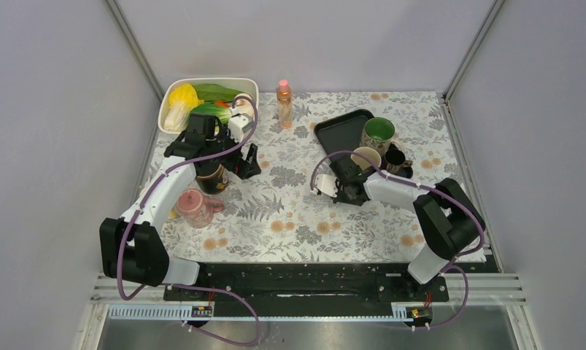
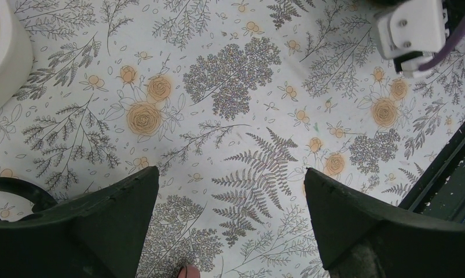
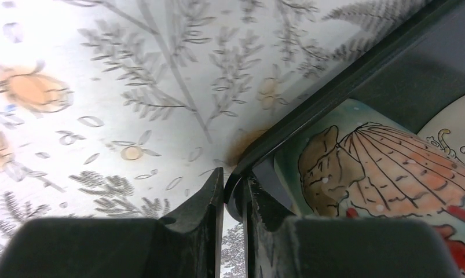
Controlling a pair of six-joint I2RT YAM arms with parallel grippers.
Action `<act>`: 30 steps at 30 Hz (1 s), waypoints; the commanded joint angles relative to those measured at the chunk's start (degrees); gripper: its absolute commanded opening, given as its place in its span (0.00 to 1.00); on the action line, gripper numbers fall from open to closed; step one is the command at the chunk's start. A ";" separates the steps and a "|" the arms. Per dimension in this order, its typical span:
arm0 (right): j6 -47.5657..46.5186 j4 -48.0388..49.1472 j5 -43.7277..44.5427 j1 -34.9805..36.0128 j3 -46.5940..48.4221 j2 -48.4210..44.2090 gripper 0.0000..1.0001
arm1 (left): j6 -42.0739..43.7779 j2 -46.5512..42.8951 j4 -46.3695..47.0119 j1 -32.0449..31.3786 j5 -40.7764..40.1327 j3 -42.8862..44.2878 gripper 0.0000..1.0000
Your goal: Turn the mug right side up
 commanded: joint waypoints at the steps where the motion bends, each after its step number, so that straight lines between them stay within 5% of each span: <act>1: -4.16 -5.20 -5.57 5.77 -4.10 -3.31 0.09 | 1.42 -2.42 2.77 0.40 2.18 0.02 0.99; 10: -2.76 -6.65 -5.22 11.18 -8.79 -8.49 0.13 | 1.94 -1.62 2.87 0.72 1.80 -0.03 0.99; 24: 2.64 -6.34 -4.99 15.81 -3.71 -16.25 0.76 | 11.40 2.83 -11.17 3.55 -14.64 9.20 0.99; 26: 3.89 -4.97 -7.66 16.15 -2.87 -18.10 0.98 | 10.04 4.70 -12.20 5.12 -18.49 11.56 0.99; 30: 7.35 -0.25 -12.49 16.45 -1.33 -20.93 0.99 | 7.21 8.72 -14.58 7.37 -21.80 15.41 0.99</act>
